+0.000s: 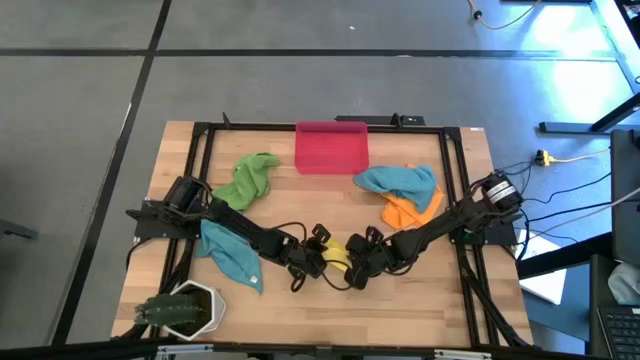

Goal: Roll microfiber towels into tight, uniform cylinder then place into a basket
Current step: Put the yellow microfiber cloth into the red bin

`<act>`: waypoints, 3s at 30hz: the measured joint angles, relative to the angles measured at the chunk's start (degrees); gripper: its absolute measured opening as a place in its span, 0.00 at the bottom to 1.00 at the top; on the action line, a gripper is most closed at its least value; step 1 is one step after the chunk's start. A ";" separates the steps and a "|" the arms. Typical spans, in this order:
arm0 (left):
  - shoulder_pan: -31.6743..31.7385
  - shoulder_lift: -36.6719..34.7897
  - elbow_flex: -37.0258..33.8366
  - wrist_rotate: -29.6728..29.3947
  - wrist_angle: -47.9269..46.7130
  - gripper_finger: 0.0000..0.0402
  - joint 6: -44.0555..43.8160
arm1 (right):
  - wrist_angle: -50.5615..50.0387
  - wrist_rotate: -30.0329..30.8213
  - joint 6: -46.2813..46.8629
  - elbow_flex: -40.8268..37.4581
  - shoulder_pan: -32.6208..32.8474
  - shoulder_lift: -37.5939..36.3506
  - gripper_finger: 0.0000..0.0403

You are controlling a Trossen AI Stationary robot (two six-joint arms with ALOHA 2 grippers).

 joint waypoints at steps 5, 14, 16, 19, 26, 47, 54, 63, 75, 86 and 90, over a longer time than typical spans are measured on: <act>0.64 -0.12 0.10 1.86 -1.00 0.03 -3.00 | -10.03 8.43 0.79 0.14 1.86 -7.83 0.02; 4.27 -7.00 -0.30 4.75 -5.38 0.02 -7.53 | -19.34 19.38 4.73 0.23 6.17 -16.84 0.02; 5.87 -9.78 -0.21 4.49 -6.22 0.02 -7.53 | -19.23 21.05 4.61 0.27 6.66 -17.46 0.02; 8.87 -12.91 -0.21 4.27 -6.80 0.01 -7.15 | -19.34 21.73 4.48 0.27 6.91 -17.47 0.02; 18.81 -18.89 -0.12 1.41 -6.88 0.01 -1.28 | -19.85 23.49 2.15 0.33 6.91 -17.51 0.02; 46.45 -15.24 -0.05 2.78 4.00 0.01 19.45 | -19.51 26.94 -7.22 0.38 1.91 -17.56 0.02; 45.00 -8.97 -0.05 1.03 3.60 0.01 19.30 | -18.89 27.37 -7.48 0.38 1.97 -17.56 0.02; 40.58 -8.31 -0.10 1.65 -2.71 0.02 16.62 | -19.01 27.38 -7.57 0.38 1.97 -17.58 0.02; 38.62 -8.70 -0.10 8.76 -7.47 0.16 13.95 | -19.39 27.38 -7.70 0.38 1.97 -17.60 0.02; 38.78 -10.76 2.10 10.70 -15.62 0.33 11.89 | -19.49 27.38 -7.68 0.38 1.97 -17.60 0.02; 38.67 -11.02 7.01 12.60 -22.32 0.40 8.81 | -19.56 27.42 -7.59 0.38 1.97 -17.60 0.02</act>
